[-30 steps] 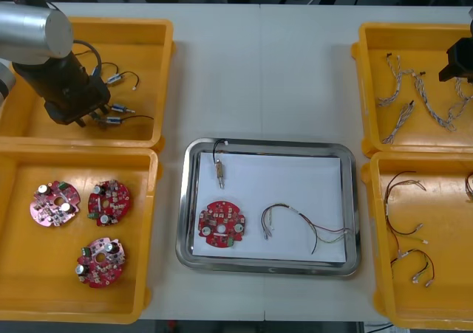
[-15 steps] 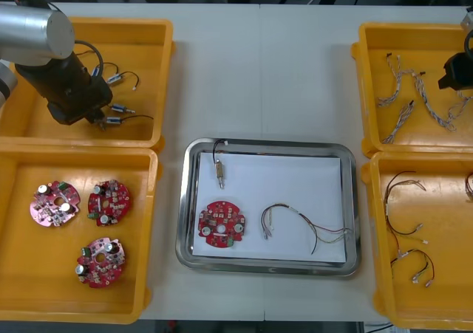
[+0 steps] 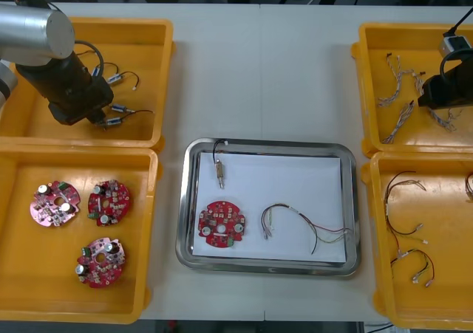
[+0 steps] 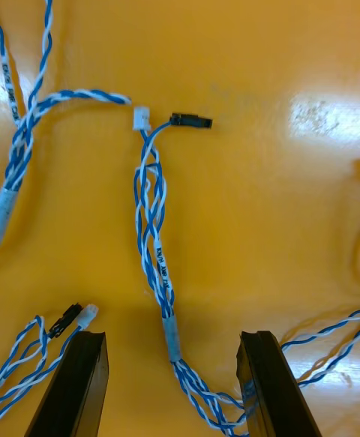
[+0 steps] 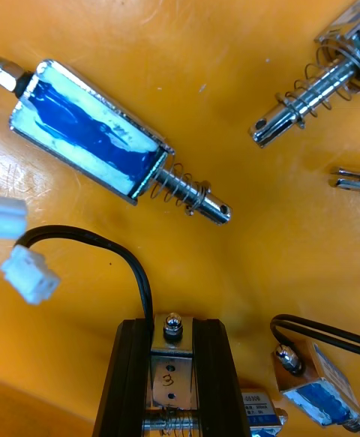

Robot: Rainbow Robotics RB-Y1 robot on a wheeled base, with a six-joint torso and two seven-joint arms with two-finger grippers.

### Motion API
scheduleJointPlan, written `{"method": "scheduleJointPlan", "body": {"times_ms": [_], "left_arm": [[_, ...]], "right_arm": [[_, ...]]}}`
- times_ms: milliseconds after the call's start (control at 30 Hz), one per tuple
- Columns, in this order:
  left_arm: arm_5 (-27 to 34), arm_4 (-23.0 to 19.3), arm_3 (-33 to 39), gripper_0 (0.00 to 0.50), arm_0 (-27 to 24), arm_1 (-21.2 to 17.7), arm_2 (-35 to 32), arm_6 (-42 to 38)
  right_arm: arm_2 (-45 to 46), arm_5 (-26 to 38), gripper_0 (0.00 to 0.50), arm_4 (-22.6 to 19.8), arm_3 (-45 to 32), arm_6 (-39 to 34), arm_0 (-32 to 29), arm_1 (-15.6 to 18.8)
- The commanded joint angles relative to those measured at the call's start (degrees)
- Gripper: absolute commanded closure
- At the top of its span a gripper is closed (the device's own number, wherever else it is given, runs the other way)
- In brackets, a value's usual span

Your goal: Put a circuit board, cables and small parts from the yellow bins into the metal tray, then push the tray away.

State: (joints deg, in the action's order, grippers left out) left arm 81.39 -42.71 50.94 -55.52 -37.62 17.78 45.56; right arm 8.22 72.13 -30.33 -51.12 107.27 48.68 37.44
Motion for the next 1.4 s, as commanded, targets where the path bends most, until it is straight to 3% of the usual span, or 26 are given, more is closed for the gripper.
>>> {"method": "scheduleJointPlan", "body": {"times_ms": [33,500,800,867,933,967,1033,1133,1400], "left_arm": [[0.44,-0.62,1.97,0.500,-1.61,-1.49,0.41,5.59],[12.04,1.14,13.58,0.500,-1.61,-6.50,-3.01,6.21],[14.33,2.37,18.59,0.500,-1.70,-7.82,-3.80,6.03],[14.59,2.37,19.20,0.500,-1.70,-7.99,-3.80,6.03],[15.29,2.55,20.87,0.500,-1.61,-8.08,-3.80,6.12],[15.73,2.46,21.57,0.500,-1.61,-8.17,-3.80,6.12],[17.14,2.63,23.51,0.500,-1.70,-8.34,-3.80,6.21],[19.25,2.72,26.32,0.500,-1.70,-8.61,-3.80,6.21],[22.85,1.93,32.56,0.500,-1.61,-8.78,-3.80,5.68]], "right_arm": [[-0.83,-1.46,0.000,-0.78,-0.39,0.13,-1.22,-0.26],[-3.47,-5.06,0.000,-1.31,-0.39,-1.45,-3.33,-0.97],[-3.47,-6.73,0.005,-2.19,-0.30,-1.19,-5.35,-1.14],[-3.47,-7.09,0.073,-2.37,-0.30,-1.10,-5.61,-1.14],[-3.47,-7.70,0.247,-2.72,-0.30,-0.84,-5.97,-1.14],[-3.56,-8.14,0.393,-3.07,-0.30,-0.75,-6.14,-1.14],[-4.00,-9.28,0.473,-3.51,-0.39,-0.57,-6.67,-1.14],[-4.97,-10.60,0.500,-3.60,-0.39,-0.84,-6.85,-1.05],[-4.09,-9.20,0.500,-3.24,-0.39,-0.40,-5.53,-0.35]]}}
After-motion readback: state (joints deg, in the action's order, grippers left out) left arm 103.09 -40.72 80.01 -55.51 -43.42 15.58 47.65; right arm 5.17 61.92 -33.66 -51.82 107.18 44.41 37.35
